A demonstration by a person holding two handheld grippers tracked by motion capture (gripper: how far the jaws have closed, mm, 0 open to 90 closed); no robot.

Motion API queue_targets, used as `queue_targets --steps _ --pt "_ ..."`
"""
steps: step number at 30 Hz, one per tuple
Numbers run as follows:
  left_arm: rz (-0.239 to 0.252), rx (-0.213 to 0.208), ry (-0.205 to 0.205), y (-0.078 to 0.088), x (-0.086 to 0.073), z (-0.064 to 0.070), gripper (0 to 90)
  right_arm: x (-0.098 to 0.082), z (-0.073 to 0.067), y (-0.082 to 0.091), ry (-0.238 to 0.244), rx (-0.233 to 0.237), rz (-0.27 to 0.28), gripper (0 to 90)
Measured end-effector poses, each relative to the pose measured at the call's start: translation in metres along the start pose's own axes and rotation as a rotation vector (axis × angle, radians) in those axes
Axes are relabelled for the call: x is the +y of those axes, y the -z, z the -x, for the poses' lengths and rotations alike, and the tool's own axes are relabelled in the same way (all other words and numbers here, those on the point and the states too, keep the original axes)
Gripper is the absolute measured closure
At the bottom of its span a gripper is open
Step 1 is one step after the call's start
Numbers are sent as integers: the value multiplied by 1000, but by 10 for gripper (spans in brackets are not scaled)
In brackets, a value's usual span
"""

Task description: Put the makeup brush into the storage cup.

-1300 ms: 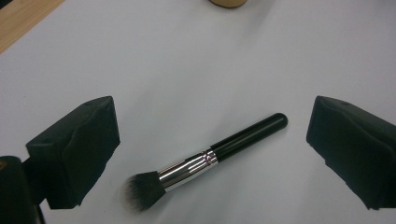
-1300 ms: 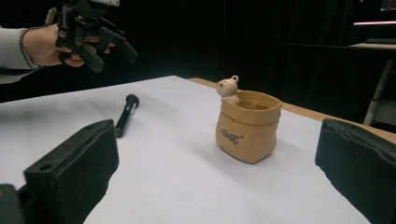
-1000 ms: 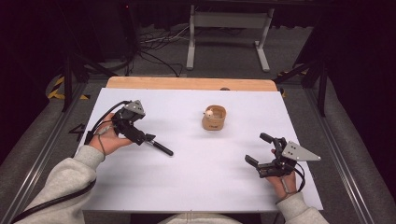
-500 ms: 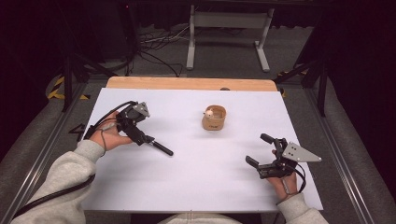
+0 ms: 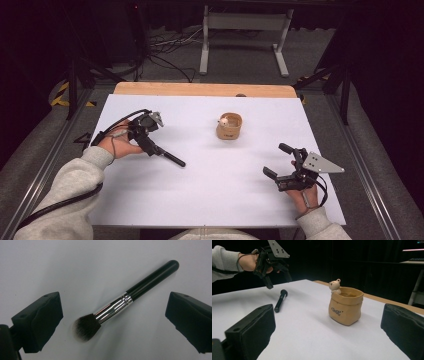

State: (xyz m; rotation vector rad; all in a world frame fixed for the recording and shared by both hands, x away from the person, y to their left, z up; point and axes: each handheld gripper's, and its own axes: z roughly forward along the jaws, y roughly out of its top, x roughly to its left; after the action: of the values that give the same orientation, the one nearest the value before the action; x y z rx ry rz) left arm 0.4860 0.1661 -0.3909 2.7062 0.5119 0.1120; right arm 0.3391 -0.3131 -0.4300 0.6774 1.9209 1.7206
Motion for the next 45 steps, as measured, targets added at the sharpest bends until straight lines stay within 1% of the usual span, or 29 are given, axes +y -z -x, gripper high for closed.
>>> queue_targets --steps 2,9,11,13,16,23,26,30,38,45 --pt "-4 -7 4 -1 0 -1 20 0 0 0 0 1 -1 0" --pt "-8 -29 -13 -5 1 -2 22 0 0 0 -2 2 0 0" --pt "-22 -41 -9 -7 1 -1 22 0 0 0 -4 2 0 0" --pt "-36 -35 -23 -10 2 0 26 0 0 0 -4 2 0 0" --pt "-46 -40 -24 -12 2 0 30 0 0 0 -3 1 2 0" --pt "-39 -59 -31 -16 -1 0 34 0 0 1 -7 2 2 0" --pt "-59 -55 -37 -19 -1 0 34 0 0 1 -10 2 3 0" --pt "-74 -59 -34 -23 -1 -1 40 0 0 1 -10 3 4 0" --pt "-62 -64 -13 -30 -5 -5 48 0 0 1 -10 5 2 0" --pt "-73 -67 -28 -35 -3 -3 59 0 1 1 -14 4 1 0"
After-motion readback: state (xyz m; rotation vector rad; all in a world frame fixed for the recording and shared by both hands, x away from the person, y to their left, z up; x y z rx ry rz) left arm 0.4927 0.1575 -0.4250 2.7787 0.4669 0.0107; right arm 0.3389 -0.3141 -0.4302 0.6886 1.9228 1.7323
